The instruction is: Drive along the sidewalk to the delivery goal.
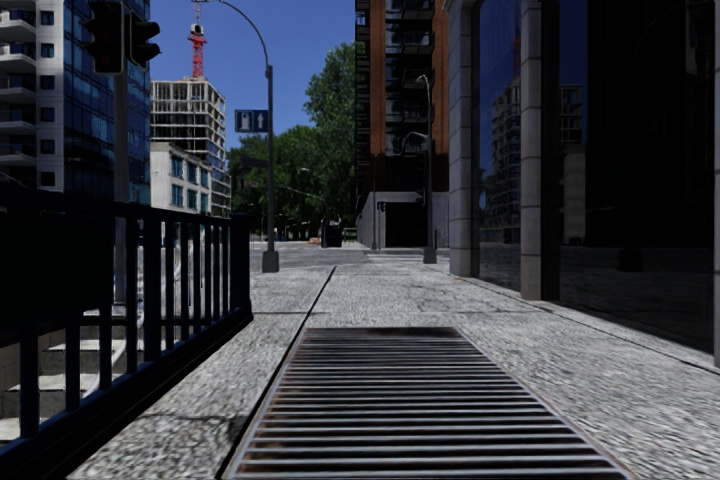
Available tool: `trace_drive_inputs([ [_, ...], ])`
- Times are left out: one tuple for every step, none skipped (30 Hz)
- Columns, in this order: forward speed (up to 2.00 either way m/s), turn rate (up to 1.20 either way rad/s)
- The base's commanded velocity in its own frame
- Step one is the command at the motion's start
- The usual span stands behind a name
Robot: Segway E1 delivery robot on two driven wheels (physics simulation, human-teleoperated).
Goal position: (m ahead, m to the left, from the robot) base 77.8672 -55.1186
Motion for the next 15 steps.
trace_drive_inputs([
  [2.00, 0.00],
  [2.00, 0.00],
  [2.00, 0.00],
  [2.00, 0.00],
  [2.00, 0.00],
  [2.00, 0.00],
  [2.00, 0.00],
  [2.00, 0.00],
  [2.00, 0.00],
  [2.00, 0.00],
  [2.00, 0.00],
  [2.00, 0.00],
  [2.00, 0.00],
  [2.00, 0.00],
  [2.00, 0.00],
])
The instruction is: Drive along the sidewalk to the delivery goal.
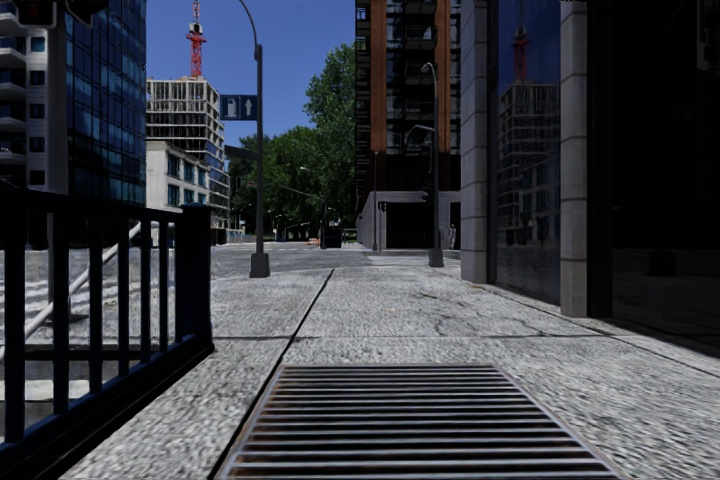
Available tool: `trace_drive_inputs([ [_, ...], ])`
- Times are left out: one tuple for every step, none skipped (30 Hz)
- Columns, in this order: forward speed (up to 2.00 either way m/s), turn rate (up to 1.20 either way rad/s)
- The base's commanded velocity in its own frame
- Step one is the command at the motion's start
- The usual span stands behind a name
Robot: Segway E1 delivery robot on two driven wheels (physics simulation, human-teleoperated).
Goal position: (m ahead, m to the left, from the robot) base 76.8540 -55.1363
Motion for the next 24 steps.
trace_drive_inputs([
  [2.00, 0.00],
  [2.00, 0.00],
  [2.00, 0.00],
  [2.00, 0.00],
  [2.00, 0.00],
  [2.00, 0.00],
  [2.00, 0.00],
  [2.00, 0.00],
  [2.00, 0.00],
  [2.00, 0.00],
  [2.00, 0.00],
  [2.00, 0.00],
  [2.00, 0.00],
  [2.00, 0.00],
  [2.00, 0.00],
  [2.00, 0.00],
  [2.00, 0.00],
  [2.00, 0.00],
  [2.00, 0.00],
  [2.00, 0.00],
  [2.00, 0.00],
  [2.00, 0.00],
  [2.00, 0.00],
  [2.00, 0.00],
])
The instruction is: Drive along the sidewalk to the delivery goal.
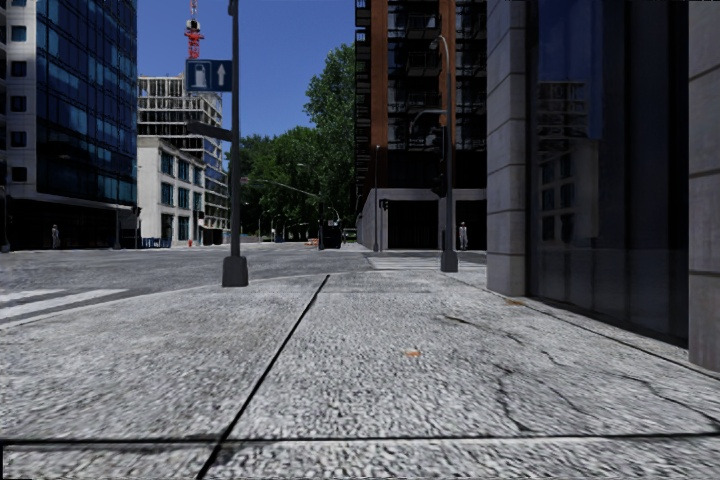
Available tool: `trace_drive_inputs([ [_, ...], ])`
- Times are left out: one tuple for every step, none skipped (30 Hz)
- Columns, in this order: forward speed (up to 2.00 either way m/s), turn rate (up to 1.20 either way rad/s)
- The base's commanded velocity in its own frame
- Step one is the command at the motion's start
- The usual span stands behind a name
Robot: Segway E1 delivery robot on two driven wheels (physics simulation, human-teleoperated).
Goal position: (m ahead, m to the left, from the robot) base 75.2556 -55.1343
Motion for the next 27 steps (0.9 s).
trace_drive_inputs([
  [2.00, 0.00],
  [2.00, 0.00],
  [2.00, 0.00],
  [2.00, 0.00],
  [2.00, 0.00],
  [2.00, 0.00],
  [2.00, 0.00],
  [2.00, 0.00],
  [2.00, 0.00],
  [2.00, 0.00],
  [2.00, 0.00],
  [2.00, 0.00],
  [2.00, 0.00],
  [2.00, 0.00],
  [2.00, 0.00],
  [2.00, 0.00],
  [2.00, 0.00],
  [2.00, 0.00],
  [2.00, 0.00],
  [2.00, 0.00],
  [2.00, 0.00],
  [2.00, -0.06],
  [2.00, -0.06],
  [2.00, -0.11],
  [2.00, -0.11],
  [2.00, -0.13],
  [2.00, -0.13],
])
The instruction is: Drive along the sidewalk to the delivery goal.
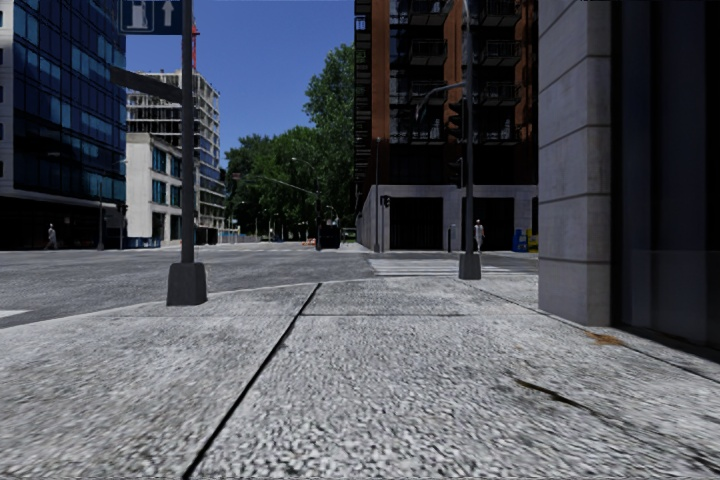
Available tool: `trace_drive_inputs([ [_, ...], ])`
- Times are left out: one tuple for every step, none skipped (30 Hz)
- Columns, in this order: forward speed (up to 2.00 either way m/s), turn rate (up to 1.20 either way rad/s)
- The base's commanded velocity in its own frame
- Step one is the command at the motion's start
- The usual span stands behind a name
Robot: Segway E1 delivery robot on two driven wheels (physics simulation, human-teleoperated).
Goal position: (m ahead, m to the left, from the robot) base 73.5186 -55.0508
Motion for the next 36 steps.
trace_drive_inputs([
  [2.00, -0.13],
  [2.00, -0.13],
  [2.00, -0.13],
  [2.00, -0.13],
  [2.00, -0.13],
  [2.00, -0.13],
  [2.00, -0.13],
  [2.00, -0.13],
  [2.00, -0.13],
  [2.00, -0.14],
  [2.00, -0.14],
  [2.00, -0.16],
  [2.00, -0.19],
  [2.00, -0.20],
  [2.00, -0.20],
  [2.00, -0.22],
  [2.00, -0.22],
  [2.00, -0.23],
  [2.00, -0.24],
  [2.00, -0.24],
  [2.00, -0.24],
  [2.00, -0.24],
  [2.00, -0.26],
  [2.00, -0.27],
  [2.00, -0.27],
  [2.00, -0.27],
  [2.00, -0.27],
  [2.00, -0.27],
  [2.00, -0.28],
  [2.00, -0.28],
  [2.00, -0.28],
  [2.00, -0.28],
  [2.00, -0.28],
  [2.00, -0.28],
  [2.00, -0.28],
  [2.00, -0.28],
])
